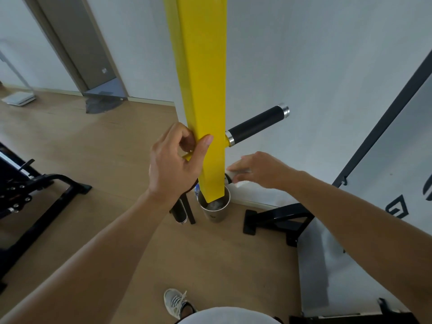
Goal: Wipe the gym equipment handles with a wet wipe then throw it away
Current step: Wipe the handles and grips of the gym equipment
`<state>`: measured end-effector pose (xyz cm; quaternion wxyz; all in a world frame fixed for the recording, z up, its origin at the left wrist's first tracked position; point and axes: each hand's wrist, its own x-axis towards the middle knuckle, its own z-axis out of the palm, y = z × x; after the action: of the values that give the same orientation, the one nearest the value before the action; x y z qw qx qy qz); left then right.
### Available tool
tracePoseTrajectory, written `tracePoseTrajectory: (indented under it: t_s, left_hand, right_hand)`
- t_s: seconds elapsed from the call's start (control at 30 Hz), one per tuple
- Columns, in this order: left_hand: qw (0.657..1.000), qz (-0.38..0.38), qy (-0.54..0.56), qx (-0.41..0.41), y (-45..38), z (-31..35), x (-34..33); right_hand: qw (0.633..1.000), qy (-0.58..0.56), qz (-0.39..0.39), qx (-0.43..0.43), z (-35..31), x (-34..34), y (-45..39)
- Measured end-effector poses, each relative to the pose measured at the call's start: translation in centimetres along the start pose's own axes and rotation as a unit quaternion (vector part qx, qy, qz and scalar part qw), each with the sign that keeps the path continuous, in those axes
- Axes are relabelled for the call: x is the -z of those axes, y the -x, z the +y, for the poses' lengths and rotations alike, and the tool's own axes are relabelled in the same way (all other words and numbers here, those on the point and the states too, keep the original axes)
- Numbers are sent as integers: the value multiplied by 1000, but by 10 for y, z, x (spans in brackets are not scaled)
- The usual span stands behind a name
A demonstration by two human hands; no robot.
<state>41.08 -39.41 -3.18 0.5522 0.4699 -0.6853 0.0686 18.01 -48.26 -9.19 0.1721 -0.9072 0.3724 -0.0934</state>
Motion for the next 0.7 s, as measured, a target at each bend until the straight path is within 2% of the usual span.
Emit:
tracePoseTrajectory:
  t_s: [0.13,0.3,0.43,0.6,0.7]
  left_hand:
    - [1000,-1,13,9,1,3,-1]
    - [1000,-3,19,14,1,6,-2]
    - [1000,-6,29,12,2,4,3]
    - [999,-6,41,23,3,4,3]
    - [999,0,46,21,4,4,3]
  right_hand:
    - [996,7,28,-79,31,23,21]
    - [1000,7,-15,-13,-2,1,4]
    - [1000,2,4,3,-9,-3,4]
    - [995,33,36,-83,31,26,33]
    - [982,-52,102,-153,50,26,48]
